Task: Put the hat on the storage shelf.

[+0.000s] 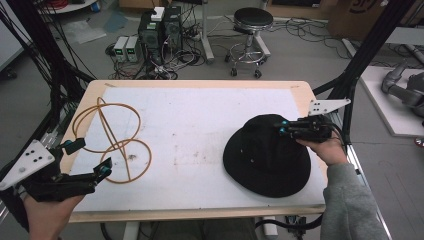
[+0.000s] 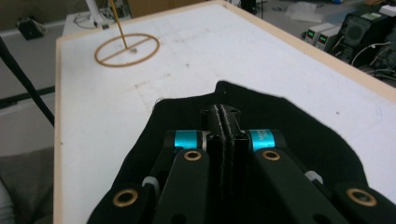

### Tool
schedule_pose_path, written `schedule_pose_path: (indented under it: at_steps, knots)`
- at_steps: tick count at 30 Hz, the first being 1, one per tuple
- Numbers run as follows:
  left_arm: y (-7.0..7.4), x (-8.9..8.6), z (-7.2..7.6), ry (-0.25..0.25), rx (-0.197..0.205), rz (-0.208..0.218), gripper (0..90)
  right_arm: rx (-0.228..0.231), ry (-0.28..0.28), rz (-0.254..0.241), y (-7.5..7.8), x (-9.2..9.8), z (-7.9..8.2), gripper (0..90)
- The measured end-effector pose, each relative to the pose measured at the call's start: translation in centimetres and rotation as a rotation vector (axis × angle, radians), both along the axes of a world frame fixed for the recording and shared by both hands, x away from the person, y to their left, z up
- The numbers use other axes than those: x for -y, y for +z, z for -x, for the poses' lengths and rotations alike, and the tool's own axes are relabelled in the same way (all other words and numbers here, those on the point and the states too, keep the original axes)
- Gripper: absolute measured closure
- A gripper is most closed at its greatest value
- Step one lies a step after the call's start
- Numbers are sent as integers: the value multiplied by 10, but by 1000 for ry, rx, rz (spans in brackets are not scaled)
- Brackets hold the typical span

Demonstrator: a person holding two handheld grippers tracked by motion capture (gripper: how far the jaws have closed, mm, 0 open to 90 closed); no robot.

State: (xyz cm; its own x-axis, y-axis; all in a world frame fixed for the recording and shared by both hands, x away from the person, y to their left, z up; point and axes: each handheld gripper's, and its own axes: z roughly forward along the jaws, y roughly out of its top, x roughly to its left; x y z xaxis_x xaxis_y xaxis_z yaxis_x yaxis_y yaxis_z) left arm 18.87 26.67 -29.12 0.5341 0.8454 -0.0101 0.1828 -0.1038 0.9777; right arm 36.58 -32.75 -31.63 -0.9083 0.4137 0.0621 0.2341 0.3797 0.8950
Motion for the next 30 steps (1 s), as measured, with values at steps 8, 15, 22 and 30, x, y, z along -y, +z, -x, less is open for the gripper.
schedule_pose_path:
  at_steps: [8, 15, 22, 30]
  knots:
    - [2, -1, 2, 1, 8, 4, 72, 31, 11, 7, 24, -4, 8, 900]
    - [4, -3, 6, 2, 18, 8, 72, 63, 35, 3, 42, -13, 12, 900]
    - [4, -6, 11, 10, 17, 9, 72, 102, 74, -9, 72, -30, 12, 900]
    - [2, -8, 19, 17, 11, 8, 72, 127, 120, -14, 91, -49, 8, 900]
